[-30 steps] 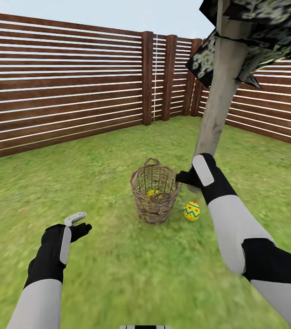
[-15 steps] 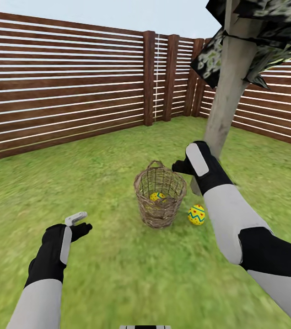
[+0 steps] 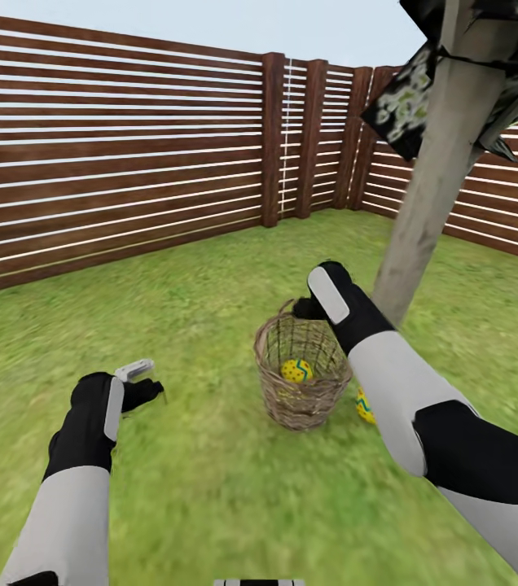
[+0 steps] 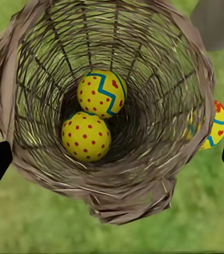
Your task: Take the three Easter eggs out of the wicker basket on the lawn in the garden, then place them on the lawn next to a single tree (choose any tree) so that all three eggs are next to the same tree and none are left in the basket.
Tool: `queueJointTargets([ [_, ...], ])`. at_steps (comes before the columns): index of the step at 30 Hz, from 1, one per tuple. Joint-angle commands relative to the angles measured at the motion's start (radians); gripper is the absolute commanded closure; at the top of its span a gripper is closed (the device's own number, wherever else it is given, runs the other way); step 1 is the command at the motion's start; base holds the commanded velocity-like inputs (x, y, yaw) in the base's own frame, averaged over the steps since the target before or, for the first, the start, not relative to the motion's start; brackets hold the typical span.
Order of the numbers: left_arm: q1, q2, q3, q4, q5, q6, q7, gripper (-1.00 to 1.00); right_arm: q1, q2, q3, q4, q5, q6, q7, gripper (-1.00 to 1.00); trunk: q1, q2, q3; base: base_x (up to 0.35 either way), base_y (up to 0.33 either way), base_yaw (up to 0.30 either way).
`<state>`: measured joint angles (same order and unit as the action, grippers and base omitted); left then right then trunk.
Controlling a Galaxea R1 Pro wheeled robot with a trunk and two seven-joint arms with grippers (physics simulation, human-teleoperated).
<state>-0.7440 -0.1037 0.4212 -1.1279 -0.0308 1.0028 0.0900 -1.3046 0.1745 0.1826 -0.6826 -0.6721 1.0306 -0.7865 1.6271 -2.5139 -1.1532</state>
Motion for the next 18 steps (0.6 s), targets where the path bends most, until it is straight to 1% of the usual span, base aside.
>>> queueJointTargets([
  [1, -0.012, 0.002, 0.002, 0.002, -0.010, 0.008, 0.000, -1.00, -0.001, 0.000, 0.002, 0.011, -0.009, 0.002, -0.010, -1.00, 0.000, 0.000, -0.001, 0.308, 0.121, 0.000],
  [2, -0.032, 0.010, 0.001, 0.013, -0.029, 0.013, -0.001, -1.00, -0.001, 0.000, 0.002, 0.034, -0.009, 0.002, -0.009, -1.00, 0.000, 0.000, -0.001, 0.319, 0.081, 0.000],
  [3, -0.042, 0.015, 0.001, 0.022, -0.041, 0.015, -0.001, -1.00, -0.001, 0.000, 0.001, 0.046, -0.009, 0.001, -0.009, -1.00, 0.000, 0.000, -0.001, 0.323, 0.065, 0.000],
  [4, -0.062, 0.024, 0.001, 0.048, -0.066, 0.018, -0.002, -1.00, 0.000, 0.000, 0.000, 0.067, -0.009, 0.000, -0.009, -1.00, 0.000, 0.000, -0.001, 0.330, 0.042, 0.000],
  [5, -0.074, 0.029, 0.001, 0.065, -0.077, 0.019, -0.002, -1.00, 0.000, 0.000, 0.000, 0.077, -0.010, 0.000, -0.009, -1.00, 0.000, 0.000, -0.001, 0.332, 0.033, 0.000],
  [6, -0.100, 0.039, 0.001, 0.107, -0.095, 0.021, -0.003, -1.00, 0.000, 0.000, -0.001, 0.094, -0.010, -0.001, -0.008, -1.00, 0.000, 0.000, -0.001, 0.335, 0.021, 0.000],
  [7, -0.115, 0.045, 0.001, 0.134, -0.101, 0.022, -0.004, -1.00, 0.000, 0.000, -0.002, 0.102, -0.010, -0.001, -0.008, -1.00, 0.000, 0.000, -0.001, 0.337, 0.017, 0.000],
  [8, -0.145, 0.058, 0.001, 0.194, -0.110, 0.023, -0.004, -1.00, 0.000, 0.000, -0.003, 0.116, -0.009, -0.005, -0.007, -1.00, 0.000, 0.000, -0.001, 0.339, 0.011, 0.000],
  [9, -0.162, 0.066, 0.001, 0.229, -0.113, 0.023, -0.005, -1.00, 0.001, 0.000, -0.003, 0.122, -0.009, -0.008, -0.006, -1.00, 0.000, 0.000, -0.001, 0.339, 0.009, 0.000],
  [10, -0.201, 0.080, 0.002, 0.306, -0.118, 0.024, -0.005, -1.00, 0.001, 0.000, -0.004, 0.133, -0.009, -0.014, -0.005, -1.00, 0.000, 0.000, -0.001, 0.340, 0.006, 0.000],
  [11, -0.222, 0.087, 0.002, 0.348, -0.119, 0.024, -0.005, -1.00, 0.002, 0.000, -0.004, 0.136, -0.009, -0.017, -0.004, -1.00, 0.000, 0.000, -0.001, 0.340, 0.004, 0.000],
  [12, -0.269, 0.100, 0.002, 0.436, -0.121, 0.025, -0.006, -1.00, 0.002, 0.000, -0.005, 0.142, -0.009, -0.021, -0.003, -1.00, 0.000, 0.000, -0.001, 0.341, 0.003, 0.000],
  [13, -0.294, 0.106, 0.002, 0.481, -0.122, 0.025, -0.006, -1.00, 0.002, 0.000, -0.005, 0.144, -0.009, -0.023, -0.003, -1.00, 0.000, 0.000, -0.001, 0.341, 0.002, 0.000],
  [14, -0.347, 0.116, 0.002, 0.568, -0.123, 0.024, -0.007, -1.00, 0.003, 0.000, -0.006, 0.147, -0.009, -0.025, -0.003, -1.00, 0.000, 0.000, -0.001, 0.341, 0.001, 0.000],
  [16, -0.399, 0.122, 0.002, 0.645, -0.124, 0.024, -0.007, -1.00, 0.003, 0.000, -0.006, 0.149, -0.009, -0.026, -0.002, -1.00, 0.000, 0.000, -0.001, 0.342, 0.001, 0.000],
  [17, -0.448, 0.126, 0.002, 0.710, -0.125, 0.024, -0.007, -1.00, 0.003, 0.000, -0.006, 0.150, -0.009, -0.027, -0.002, -1.00, 0.000, 0.000, -0.001, 0.342, 0.001, 0.000],
  [18, -0.471, 0.127, 0.002, 0.737, -0.125, 0.025, -0.007, -1.00, 0.003, 0.000, -0.006, 0.151, -0.009, -0.028, -0.002, -1.00, 0.000, 0.000, -0.001, 0.342, 0.000, 0.000],
])
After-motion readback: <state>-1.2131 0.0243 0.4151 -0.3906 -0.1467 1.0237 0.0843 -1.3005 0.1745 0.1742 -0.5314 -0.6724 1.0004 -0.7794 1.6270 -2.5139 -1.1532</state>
